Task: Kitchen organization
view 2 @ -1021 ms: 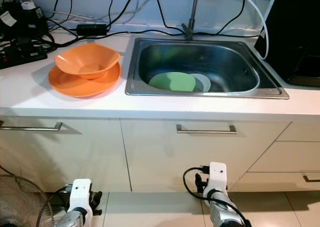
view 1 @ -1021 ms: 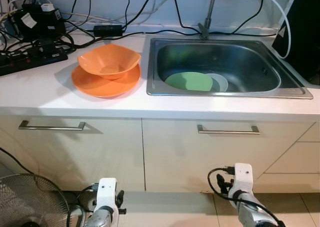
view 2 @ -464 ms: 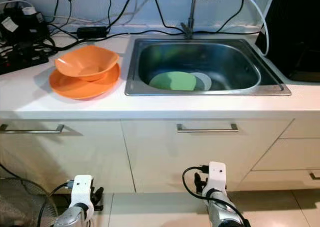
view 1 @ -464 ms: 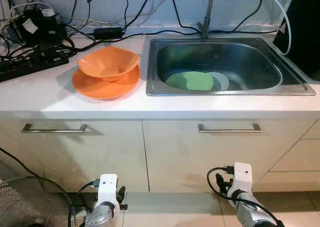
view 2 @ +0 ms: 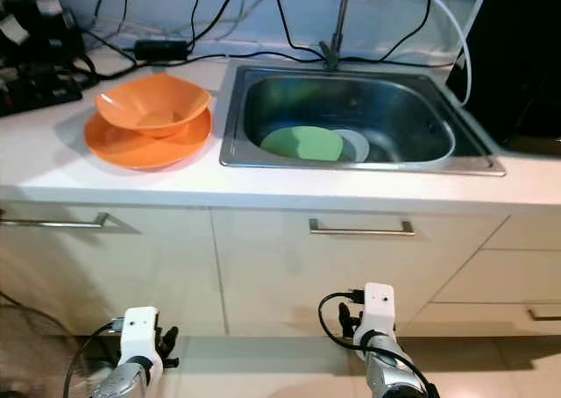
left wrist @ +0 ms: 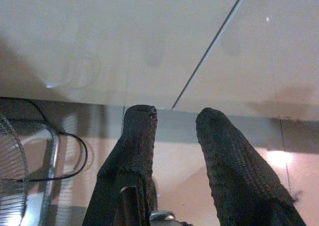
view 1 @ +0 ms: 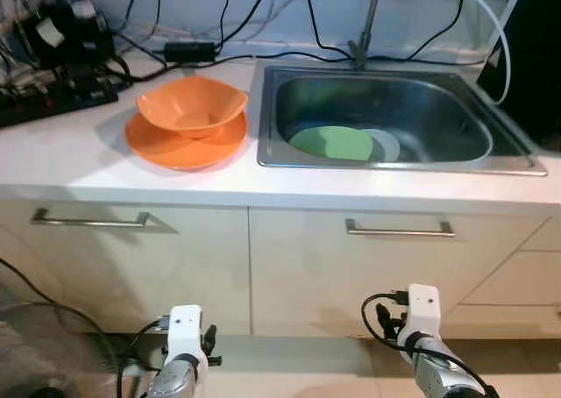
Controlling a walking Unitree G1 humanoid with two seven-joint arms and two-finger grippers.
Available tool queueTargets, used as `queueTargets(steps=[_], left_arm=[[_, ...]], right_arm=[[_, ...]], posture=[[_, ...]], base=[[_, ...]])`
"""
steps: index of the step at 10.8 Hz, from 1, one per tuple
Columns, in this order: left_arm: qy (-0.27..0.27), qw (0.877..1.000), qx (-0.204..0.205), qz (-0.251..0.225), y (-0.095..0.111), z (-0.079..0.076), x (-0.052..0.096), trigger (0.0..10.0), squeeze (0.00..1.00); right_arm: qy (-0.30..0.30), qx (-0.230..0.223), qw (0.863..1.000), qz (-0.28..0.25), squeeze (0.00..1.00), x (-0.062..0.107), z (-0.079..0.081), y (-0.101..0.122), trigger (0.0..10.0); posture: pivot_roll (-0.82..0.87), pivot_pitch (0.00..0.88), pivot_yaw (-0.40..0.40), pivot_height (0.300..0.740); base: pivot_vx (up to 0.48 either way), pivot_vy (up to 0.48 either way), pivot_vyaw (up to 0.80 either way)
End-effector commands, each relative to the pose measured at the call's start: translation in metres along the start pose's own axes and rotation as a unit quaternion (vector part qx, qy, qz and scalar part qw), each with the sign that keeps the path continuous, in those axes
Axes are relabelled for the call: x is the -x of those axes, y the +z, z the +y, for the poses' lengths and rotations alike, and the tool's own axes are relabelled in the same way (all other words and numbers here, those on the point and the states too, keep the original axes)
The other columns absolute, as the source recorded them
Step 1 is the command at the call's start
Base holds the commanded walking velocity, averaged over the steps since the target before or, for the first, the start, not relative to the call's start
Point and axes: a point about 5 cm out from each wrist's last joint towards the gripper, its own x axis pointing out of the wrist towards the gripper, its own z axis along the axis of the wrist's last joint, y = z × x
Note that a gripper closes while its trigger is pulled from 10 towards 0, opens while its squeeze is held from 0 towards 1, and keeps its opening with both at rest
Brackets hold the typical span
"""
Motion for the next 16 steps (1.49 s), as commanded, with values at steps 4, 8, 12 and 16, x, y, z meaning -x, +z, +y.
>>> queueTargets(steps=[4, 8, 12, 16], left_arm=[[0.033, 0.999, -0.007, -0.03, 0.004, 0.012, 0.002, 10.0, 0.0], [0.168, 0.965, -0.176, -0.101, 0.03, 0.063, 0.012, 10.0, 0.0], [0.15, 0.972, -0.107, -0.147, 0.036, 0.065, 0.016, 10.0, 0.0], [0.097, 0.933, -0.097, -0.334, 0.082, 0.031, 0.047, 10.0, 0.0]], right_arm=[[0.004, 0.008, 0.999, -0.044, 0.0, -0.005, 0.003, 0.022, 10.0], [-0.015, 0.002, 0.993, -0.119, 0.0, -0.003, -0.008, 0.045, 10.0], [-0.018, 0.004, 0.992, -0.128, 0.0, 0.0, -0.011, 0.041, 10.0], [-0.033, 0.017, 0.964, -0.265, 0.0, 0.021, -0.033, 0.068, 10.0]], posture=[[0.19, 0.0, -0.046, 0.74], [0.2, 0.0, -0.029, 0.74], [0.22, 0.0, -0.024, 0.74], [0.21, 0.0, -0.026, 0.74]], base=[[0.0, 0.0, 0.0], [0.0, 0.0, 0.0], [0.0, 0.0, 0.0], [0.0, 0.0, 0.0]])
